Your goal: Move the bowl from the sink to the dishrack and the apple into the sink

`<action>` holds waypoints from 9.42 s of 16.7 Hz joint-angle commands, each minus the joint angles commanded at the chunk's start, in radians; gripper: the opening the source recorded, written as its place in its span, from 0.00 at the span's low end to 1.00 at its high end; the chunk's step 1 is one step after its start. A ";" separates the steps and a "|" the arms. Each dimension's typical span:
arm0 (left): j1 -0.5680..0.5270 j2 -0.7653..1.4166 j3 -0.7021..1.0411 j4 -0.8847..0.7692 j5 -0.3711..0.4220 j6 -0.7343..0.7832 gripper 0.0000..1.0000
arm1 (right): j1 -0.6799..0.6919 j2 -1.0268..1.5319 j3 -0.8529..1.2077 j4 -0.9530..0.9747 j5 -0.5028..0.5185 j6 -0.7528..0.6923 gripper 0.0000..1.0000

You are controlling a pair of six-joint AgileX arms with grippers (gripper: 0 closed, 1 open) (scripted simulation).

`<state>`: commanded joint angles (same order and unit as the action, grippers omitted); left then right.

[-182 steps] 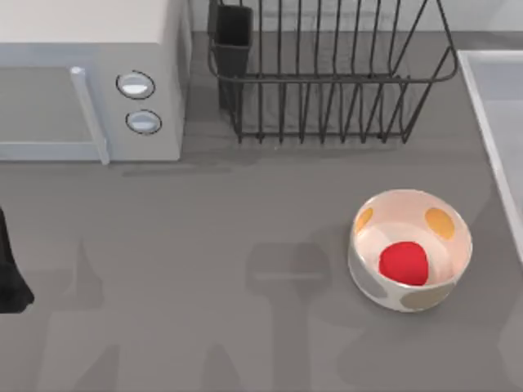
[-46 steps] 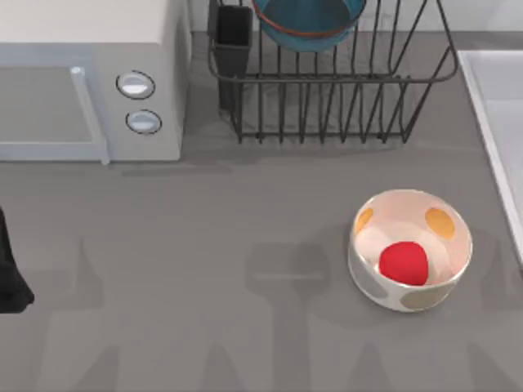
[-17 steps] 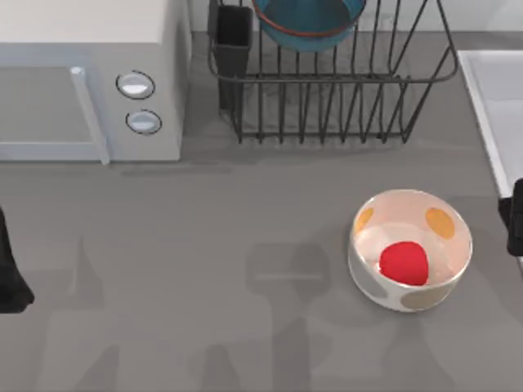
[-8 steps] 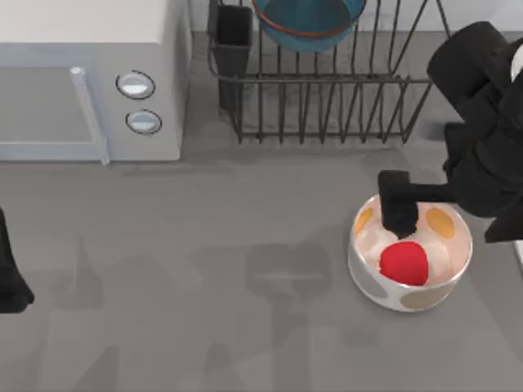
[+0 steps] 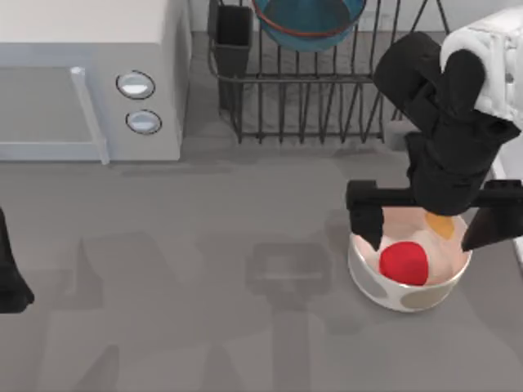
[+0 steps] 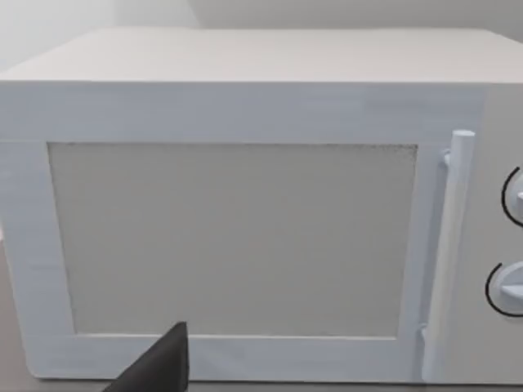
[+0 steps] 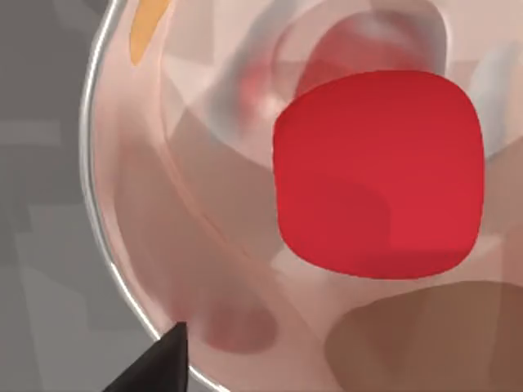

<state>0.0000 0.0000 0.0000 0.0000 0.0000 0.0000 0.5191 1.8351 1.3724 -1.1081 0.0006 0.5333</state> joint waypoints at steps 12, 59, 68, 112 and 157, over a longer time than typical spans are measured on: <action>0.000 0.000 0.000 0.000 0.000 0.000 1.00 | 0.001 0.148 -0.206 0.365 0.000 0.005 1.00; 0.000 0.000 0.000 0.000 0.000 0.000 1.00 | -0.064 -0.016 0.062 0.078 0.010 -0.036 0.00; 0.000 0.000 0.000 0.000 0.000 0.000 1.00 | -0.469 -0.048 -0.288 0.707 -0.133 -0.257 0.00; 0.000 0.000 0.000 0.000 0.000 0.000 1.00 | -1.047 0.381 -0.883 2.842 -0.493 -0.519 0.00; 0.000 0.000 0.000 0.000 0.000 0.000 1.00 | -0.625 -1.475 -1.302 1.418 -0.097 -0.521 1.00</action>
<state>0.0000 0.0000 0.0000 0.0000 0.0000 0.0000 -0.1059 0.3598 0.0703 0.3096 -0.0964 0.0120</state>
